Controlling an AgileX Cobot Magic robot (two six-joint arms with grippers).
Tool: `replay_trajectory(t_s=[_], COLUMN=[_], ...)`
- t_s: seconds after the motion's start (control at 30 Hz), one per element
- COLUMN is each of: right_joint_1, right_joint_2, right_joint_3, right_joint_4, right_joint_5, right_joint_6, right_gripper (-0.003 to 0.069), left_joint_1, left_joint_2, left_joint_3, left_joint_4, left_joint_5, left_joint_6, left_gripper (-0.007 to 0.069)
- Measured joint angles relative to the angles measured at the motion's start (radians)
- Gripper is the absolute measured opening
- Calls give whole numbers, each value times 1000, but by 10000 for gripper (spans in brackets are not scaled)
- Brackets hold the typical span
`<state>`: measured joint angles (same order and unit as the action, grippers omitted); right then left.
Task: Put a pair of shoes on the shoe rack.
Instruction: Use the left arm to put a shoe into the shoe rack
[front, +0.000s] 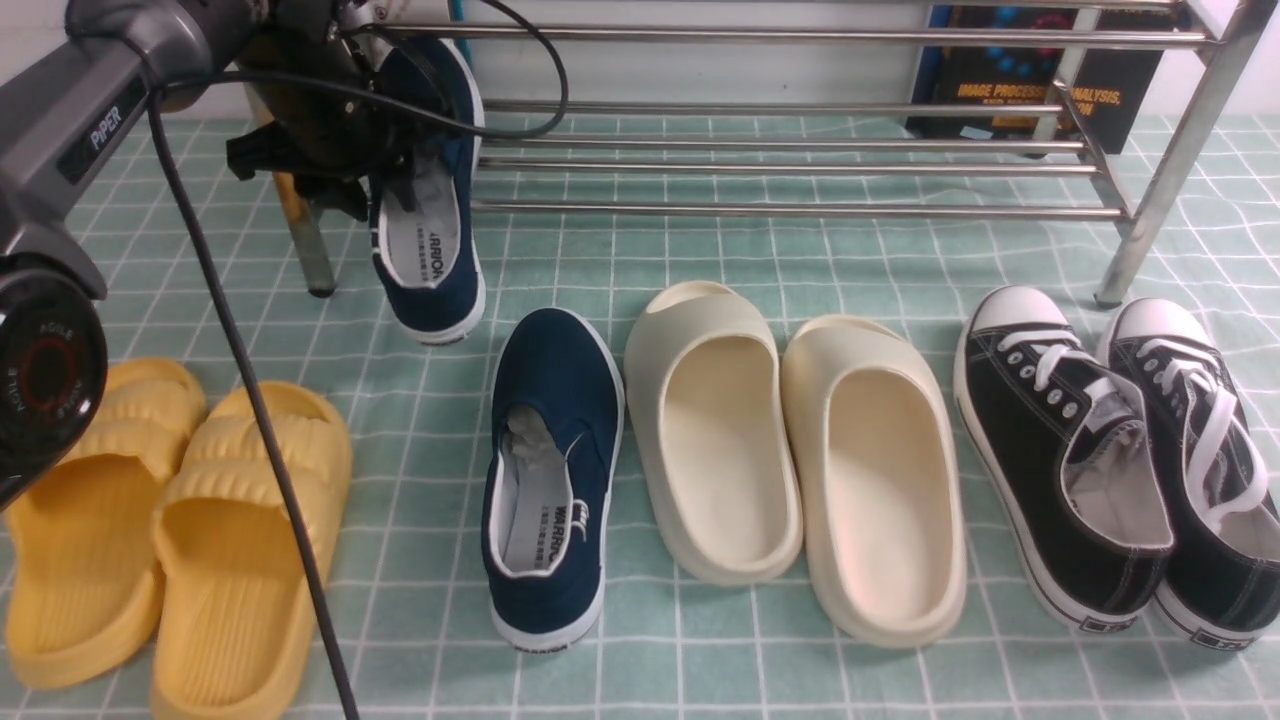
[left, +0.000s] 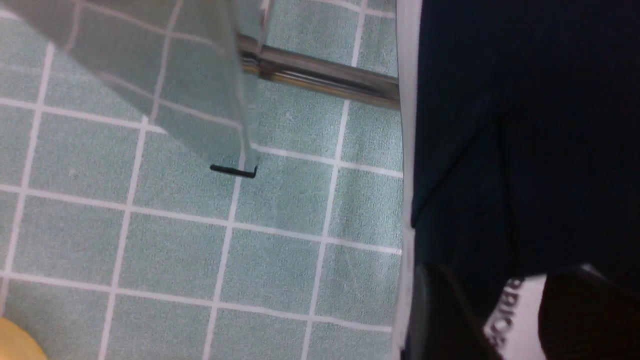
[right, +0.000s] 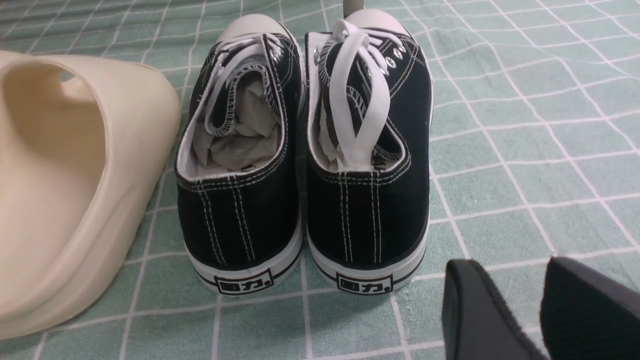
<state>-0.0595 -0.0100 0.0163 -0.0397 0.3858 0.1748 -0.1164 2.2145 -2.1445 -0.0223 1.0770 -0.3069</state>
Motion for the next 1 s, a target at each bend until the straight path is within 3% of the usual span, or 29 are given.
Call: replay_trajectory(t_s=[0.73, 0.83, 1.0], right_joint_1=[0, 0, 0], right_joint_2=[0, 0, 0], right_joint_3=[0, 0, 0], right_joint_4=[0, 0, 0], right_joint_5=[0, 0, 0], right_joint_6=[0, 0, 0], right_gripper=[239, 239, 239], left_joint_1=[0, 0, 1], left_joint_2=[-42, -42, -42], left_joint_3=[-1, -2, -4], left_joint_4=[33, 34, 48], left_joint_5=[55, 76, 116], left_joint_6=[30, 38, 43], left_gripper=[287, 258, 132])
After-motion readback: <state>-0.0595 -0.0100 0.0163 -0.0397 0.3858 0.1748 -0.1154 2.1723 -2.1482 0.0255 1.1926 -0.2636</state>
